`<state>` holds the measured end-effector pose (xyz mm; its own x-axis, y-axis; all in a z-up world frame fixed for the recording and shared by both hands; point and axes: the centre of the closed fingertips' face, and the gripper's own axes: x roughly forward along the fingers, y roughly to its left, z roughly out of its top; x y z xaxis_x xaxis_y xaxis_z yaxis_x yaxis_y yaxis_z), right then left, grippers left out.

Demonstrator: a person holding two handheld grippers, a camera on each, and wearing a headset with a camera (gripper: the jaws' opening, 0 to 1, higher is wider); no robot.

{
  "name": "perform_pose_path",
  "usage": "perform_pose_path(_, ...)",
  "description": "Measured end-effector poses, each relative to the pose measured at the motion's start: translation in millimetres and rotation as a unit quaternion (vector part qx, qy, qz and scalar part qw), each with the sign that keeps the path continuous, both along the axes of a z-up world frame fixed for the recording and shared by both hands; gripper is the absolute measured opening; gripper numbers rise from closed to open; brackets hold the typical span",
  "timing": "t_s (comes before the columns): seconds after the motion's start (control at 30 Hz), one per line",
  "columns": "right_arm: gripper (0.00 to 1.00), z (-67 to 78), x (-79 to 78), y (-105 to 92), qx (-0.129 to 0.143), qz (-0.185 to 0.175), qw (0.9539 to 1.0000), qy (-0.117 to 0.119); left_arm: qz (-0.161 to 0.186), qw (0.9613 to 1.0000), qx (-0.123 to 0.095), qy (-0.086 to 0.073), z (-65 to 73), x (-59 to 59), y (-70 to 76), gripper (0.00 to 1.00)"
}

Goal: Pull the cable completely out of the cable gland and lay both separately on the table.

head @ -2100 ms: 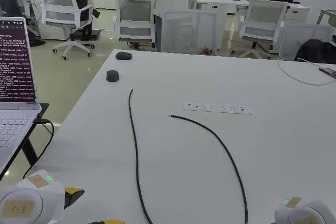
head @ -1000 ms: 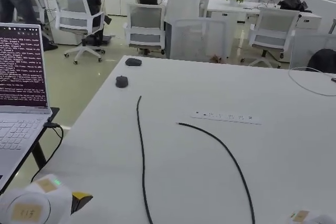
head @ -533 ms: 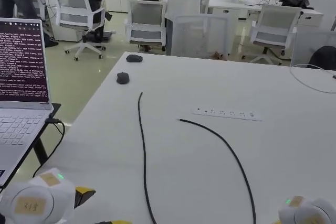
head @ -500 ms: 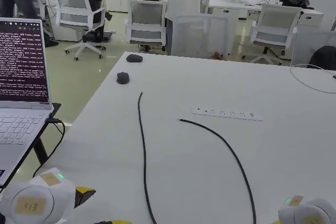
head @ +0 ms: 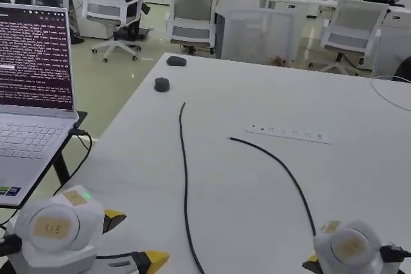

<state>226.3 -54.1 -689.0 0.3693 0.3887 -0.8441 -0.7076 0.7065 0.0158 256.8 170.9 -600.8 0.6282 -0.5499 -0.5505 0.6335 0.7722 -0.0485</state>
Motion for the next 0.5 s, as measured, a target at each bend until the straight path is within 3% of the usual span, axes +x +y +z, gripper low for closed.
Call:
perform_pose_path(0.2,0.43,-6.9,2.4,19.7,0.006,0.025,0.9995,0.017,0.002,1.0000,0.000,-0.001,1.2,0.2,-0.6,0.61)
perform_pose_path(0.5,0.30,-17.0,8.9,52.3,0.042,0.039,0.9975,0.041,0.003,1.0000,-0.001,-0.002,1.5,1.4,-0.4,0.61)
